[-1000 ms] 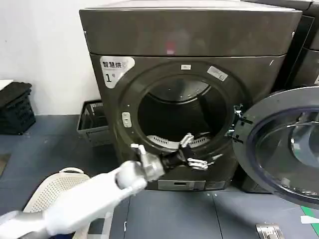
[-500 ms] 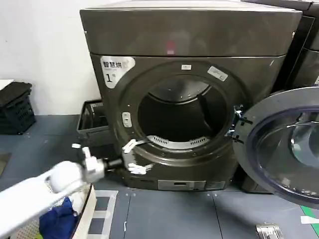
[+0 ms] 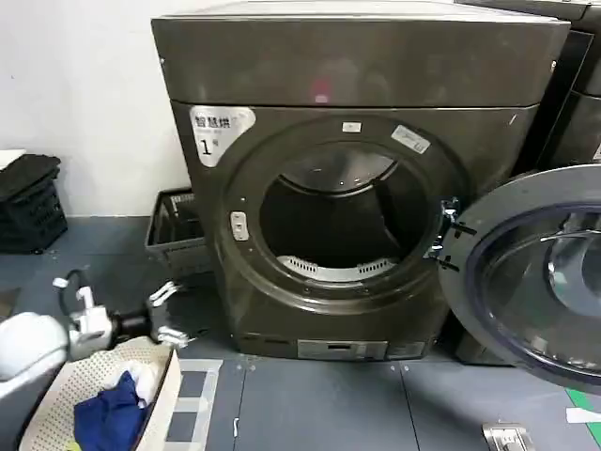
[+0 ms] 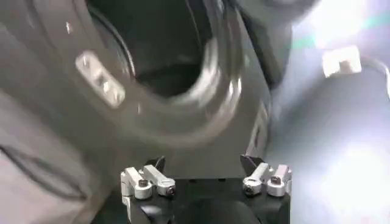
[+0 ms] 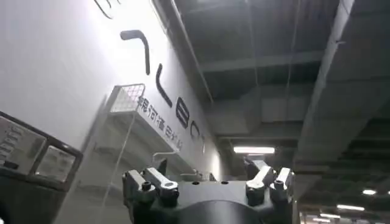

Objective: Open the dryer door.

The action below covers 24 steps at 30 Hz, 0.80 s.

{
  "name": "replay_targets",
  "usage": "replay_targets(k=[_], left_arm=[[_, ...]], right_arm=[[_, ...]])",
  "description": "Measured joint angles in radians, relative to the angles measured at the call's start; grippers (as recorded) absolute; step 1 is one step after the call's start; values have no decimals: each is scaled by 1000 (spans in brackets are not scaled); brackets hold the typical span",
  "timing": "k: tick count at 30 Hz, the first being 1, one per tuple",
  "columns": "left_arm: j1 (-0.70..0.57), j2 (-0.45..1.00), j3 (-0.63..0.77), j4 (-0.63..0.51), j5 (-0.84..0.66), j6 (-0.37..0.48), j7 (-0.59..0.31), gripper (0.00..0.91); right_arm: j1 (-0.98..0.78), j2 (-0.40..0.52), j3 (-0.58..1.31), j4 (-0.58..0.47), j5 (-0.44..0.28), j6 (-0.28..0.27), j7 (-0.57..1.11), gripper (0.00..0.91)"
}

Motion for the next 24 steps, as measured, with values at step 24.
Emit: replay_targets(k=[24], left_arm=[[301, 412, -140, 43, 206, -29, 103, 907]], right_arm=[[40, -35, -49, -11, -32, 8, -7, 907]])
